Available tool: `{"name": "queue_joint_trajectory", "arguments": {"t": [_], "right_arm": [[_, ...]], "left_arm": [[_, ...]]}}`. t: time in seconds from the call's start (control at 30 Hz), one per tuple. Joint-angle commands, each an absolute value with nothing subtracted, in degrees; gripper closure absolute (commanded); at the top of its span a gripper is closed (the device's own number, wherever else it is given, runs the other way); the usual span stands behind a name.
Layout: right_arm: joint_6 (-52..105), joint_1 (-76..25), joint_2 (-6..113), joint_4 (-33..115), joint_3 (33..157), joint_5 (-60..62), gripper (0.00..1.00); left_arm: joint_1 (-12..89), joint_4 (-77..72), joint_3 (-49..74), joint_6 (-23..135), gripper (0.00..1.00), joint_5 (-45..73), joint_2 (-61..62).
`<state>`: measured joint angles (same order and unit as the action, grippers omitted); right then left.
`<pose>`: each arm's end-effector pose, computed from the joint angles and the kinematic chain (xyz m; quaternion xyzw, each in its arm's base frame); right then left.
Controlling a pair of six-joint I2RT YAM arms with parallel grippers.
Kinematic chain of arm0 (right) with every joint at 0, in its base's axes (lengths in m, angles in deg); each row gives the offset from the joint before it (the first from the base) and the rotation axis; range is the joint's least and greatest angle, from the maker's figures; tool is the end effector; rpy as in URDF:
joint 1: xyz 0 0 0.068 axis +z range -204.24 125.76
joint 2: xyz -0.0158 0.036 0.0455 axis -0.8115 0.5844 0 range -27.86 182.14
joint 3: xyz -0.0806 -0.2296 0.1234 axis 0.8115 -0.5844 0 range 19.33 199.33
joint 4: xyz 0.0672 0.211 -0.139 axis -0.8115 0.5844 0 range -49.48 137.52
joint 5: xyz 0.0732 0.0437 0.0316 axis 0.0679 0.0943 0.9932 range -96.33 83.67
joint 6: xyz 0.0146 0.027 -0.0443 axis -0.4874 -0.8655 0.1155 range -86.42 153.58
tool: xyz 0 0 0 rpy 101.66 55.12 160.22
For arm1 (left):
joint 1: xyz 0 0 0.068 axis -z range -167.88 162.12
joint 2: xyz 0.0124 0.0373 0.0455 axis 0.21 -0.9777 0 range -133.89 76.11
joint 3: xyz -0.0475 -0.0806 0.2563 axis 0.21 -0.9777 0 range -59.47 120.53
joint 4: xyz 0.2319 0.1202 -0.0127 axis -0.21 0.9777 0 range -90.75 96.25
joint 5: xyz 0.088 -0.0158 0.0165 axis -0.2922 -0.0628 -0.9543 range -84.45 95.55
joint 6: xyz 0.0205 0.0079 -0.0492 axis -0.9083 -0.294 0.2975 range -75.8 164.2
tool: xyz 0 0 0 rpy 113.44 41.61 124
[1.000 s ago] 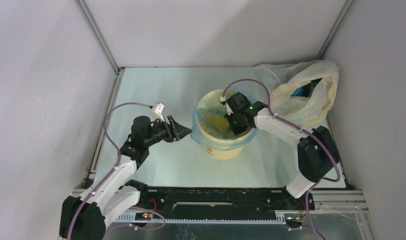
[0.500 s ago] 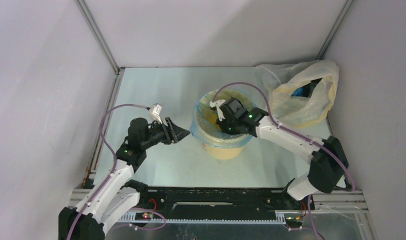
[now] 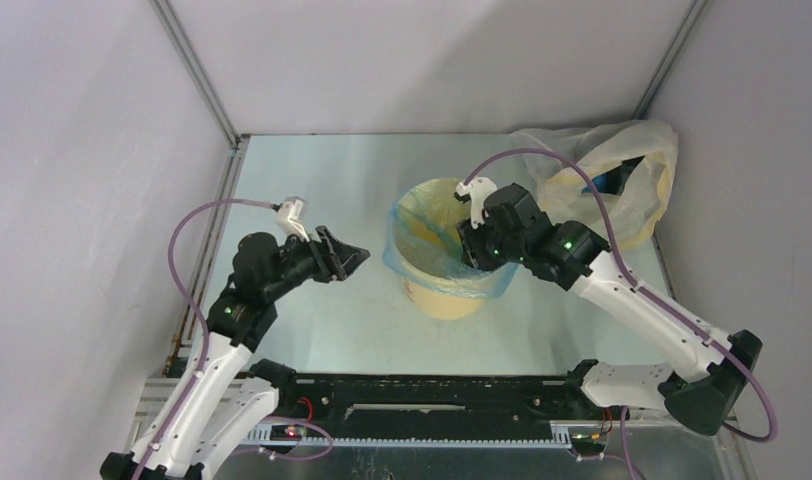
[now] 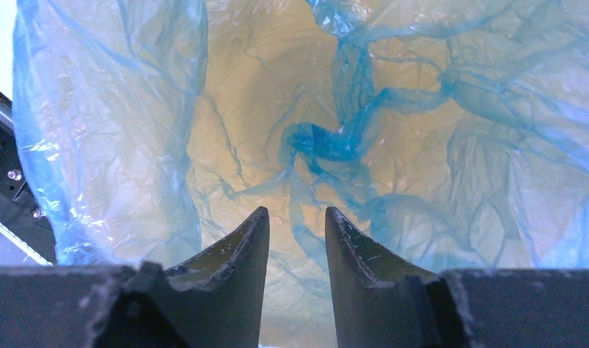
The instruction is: Put the trash bags into the trash bin
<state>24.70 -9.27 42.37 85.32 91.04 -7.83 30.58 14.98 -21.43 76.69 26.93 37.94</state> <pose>0.1802 0.1787 0.3530 -0.2794 0.8746 0.1686 0.3586 0.1482 -0.0633 0.3068 0.0151 0.7919 -0.3884 0.4711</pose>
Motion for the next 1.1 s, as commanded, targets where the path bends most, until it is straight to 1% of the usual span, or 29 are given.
{"name": "queue_joint_trajectory", "arguments": {"t": [0.0, 0.1, 0.13, 0.17, 0.23, 0.27, 0.43, 0.57, 0.67, 0.83, 0.97, 1.07], "right_arm": [[24.1, -9.6, 40.4, 87.0, 93.0, -8.8, 0.59], [24.0, -8.5, 40.1, 86.6, 93.0, -7.8, 0.52], [23.8, -8.1, 40.5, 86.2, 92.9, -8.4, 0.52], [23.6, -7.6, 41.1, 85.6, 93.0, -9.3, 0.55], [23.4, -7.3, 43.1, 84.5, 93.0, -9.9, 0.65], [23.3, -7.2, 44.3, 83.7, 93.0, -9.6, 0.66], [22.0, -7.2, 50.9, 80.7, 92.9, -7.6, 0.68], [21.6, -6.8, 54.4, 80.0, 93.0, -7.4, 0.67], [21.5, -6.7, 54.0, 80.2, 93.0, -7.8, 0.66], [21.7, -7.3, 49.0, 80.7, 95.0, -9.7, 0.62], [21.9, -7.7, 46.8, 83.6, 98.9, -12.0, 0.52], [22.0, -7.5, 45.1, 85.1, 101.1, -13.5, 0.49]], "left_arm": [[34.0, 13.1, -20.8, 78.0, 0.29, 27.6, 37.2], [37.1, 10.6, -21.6, 79.8, 0.29, 27.4, 36.4], [37.8, 9.8, -21.9, 80.4, 0.29, 27.3, 36.4], [38.5, 9.0, -22.2, 80.8, 0.29, 27.2, 36.4], [39.5, 8.3, -22.6, 81.1, 0.29, 26.4, 36.4], [39.8, 8.0, -22.8, 81.2, 0.29, 26.1, 36.2], [40.2, 5.9, -23.7, 81.8, 0.29, 26.4, 34.6], [40.2, 3.2, -24.7, 82.6, 0.28, 26.8, 32.7], [40.2, 0.9, -25.5, 82.7, 0.28, 27.1, 30.3], [40.2, -3.2, -26.8, 81.9, 0.29, 26.6, 24.8], [40.2, -6.5, -27.2, 81.6, 0.3, 26.7, 20.8], [40.2, -7.0, -26.7, 80.6, 0.3, 26.2, 19.2]]}}
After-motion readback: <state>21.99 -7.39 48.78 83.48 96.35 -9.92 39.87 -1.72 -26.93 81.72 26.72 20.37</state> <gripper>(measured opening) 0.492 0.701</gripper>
